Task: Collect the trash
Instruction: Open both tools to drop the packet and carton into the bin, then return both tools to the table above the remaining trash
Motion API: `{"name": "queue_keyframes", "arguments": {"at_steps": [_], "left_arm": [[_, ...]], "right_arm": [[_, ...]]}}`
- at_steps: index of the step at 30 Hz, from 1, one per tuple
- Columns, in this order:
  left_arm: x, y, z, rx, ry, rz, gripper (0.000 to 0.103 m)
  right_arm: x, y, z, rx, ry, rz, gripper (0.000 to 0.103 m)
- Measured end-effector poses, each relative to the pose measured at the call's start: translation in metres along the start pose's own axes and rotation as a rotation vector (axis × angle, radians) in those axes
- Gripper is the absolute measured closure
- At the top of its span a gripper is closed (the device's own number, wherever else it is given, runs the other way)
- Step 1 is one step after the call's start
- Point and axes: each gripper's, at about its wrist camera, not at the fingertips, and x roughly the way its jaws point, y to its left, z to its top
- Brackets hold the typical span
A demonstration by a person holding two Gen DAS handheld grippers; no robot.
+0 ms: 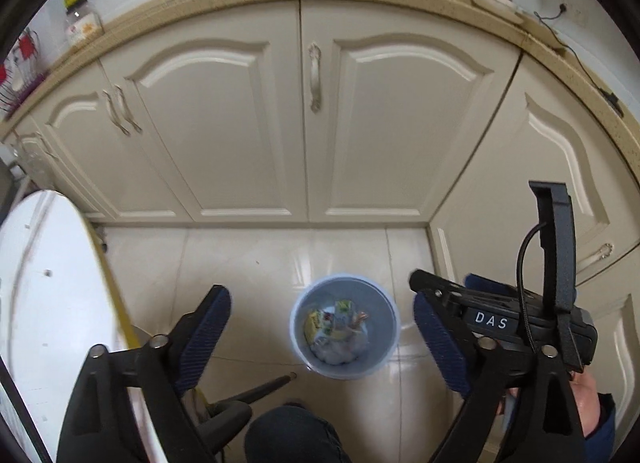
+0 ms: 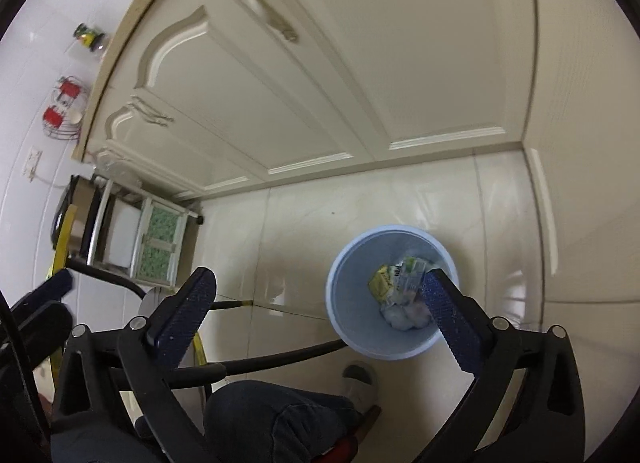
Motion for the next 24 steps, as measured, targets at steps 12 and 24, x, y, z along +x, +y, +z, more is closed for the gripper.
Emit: {"name": "queue_keyframes", "arguments": {"at_steps": [12,24], "left_arm": [[-0.069,0.014,-0.03,-0.023,-0.118,0.075,0.001],[-0.212,0.034,-0.121,-0.081,-0.276,0.117,0.001]], "right_arm": [[-0.058,0.054,-0.006,-0.051,-0.091,-0.045,0.0],[-0.133,0.146,-0.026,-0.176,-0.227,-0.026,0.0]]}}
